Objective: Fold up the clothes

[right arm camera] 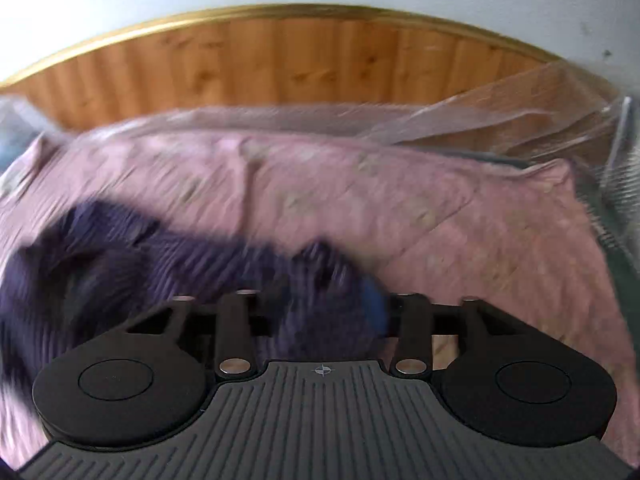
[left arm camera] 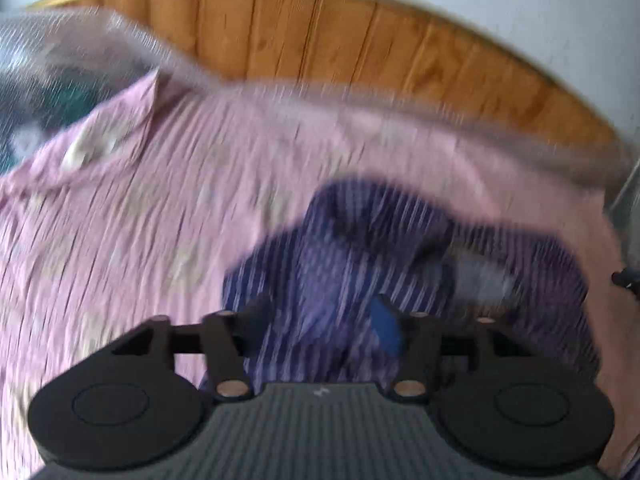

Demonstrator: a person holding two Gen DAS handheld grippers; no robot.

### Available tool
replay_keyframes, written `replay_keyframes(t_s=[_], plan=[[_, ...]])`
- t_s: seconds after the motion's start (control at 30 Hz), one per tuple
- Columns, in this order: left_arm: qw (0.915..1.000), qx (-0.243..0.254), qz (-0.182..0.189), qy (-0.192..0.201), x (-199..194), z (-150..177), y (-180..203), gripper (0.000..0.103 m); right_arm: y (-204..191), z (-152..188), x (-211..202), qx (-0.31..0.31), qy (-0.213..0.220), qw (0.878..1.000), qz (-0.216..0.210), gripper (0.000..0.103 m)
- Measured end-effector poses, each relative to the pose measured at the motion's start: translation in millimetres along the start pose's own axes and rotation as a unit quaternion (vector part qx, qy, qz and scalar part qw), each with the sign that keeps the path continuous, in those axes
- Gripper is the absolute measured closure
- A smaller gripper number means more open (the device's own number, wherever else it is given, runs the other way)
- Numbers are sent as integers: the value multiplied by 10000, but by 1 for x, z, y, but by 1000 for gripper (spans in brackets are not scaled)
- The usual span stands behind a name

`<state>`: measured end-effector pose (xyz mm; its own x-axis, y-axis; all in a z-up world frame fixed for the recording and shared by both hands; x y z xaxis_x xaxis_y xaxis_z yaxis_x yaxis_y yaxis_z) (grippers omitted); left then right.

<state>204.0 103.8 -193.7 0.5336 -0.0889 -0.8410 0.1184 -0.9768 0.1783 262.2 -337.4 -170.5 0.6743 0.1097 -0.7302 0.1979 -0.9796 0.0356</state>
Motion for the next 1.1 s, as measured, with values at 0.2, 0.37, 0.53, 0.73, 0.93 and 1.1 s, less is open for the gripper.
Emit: replay_keyframes(t_s=[0.2,0.37,0.53,0.73,0.93,1.1], plan=[[9992,166,245,274,11,-26,39,31,-95,16,-7,-1444,344,9809,-1254,34],[9976,628,114,278,49,-48,70,30,-171,-18,20,-2121,552,9543,-2034,21],[9969,754,57,199,60,-45,72,30,-195,-21,92,-2110,-623,9593,-1773,91],[9912,1162,342,528,65,-71,87,30,-168,-99,90,-1502,-606,9648,-2073,101],[9936,672,458,788,101,-134,81,30,-89,-217,174,684,-383,9837,-1621,90],[9864,1441,604,506,132,-141,79,30,-16,-187,182,2084,-507,9617,-1707,43]])
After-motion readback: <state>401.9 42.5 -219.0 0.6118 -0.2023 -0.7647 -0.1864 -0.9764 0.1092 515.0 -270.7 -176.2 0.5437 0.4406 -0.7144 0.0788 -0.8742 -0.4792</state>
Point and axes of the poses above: each gripper's, at about its wrist camera, not at the fingertips, and x roughly the way its jaws point, y to its right, z to its underside, the point moved 8 cm from there along x, roughly the way its jaws point
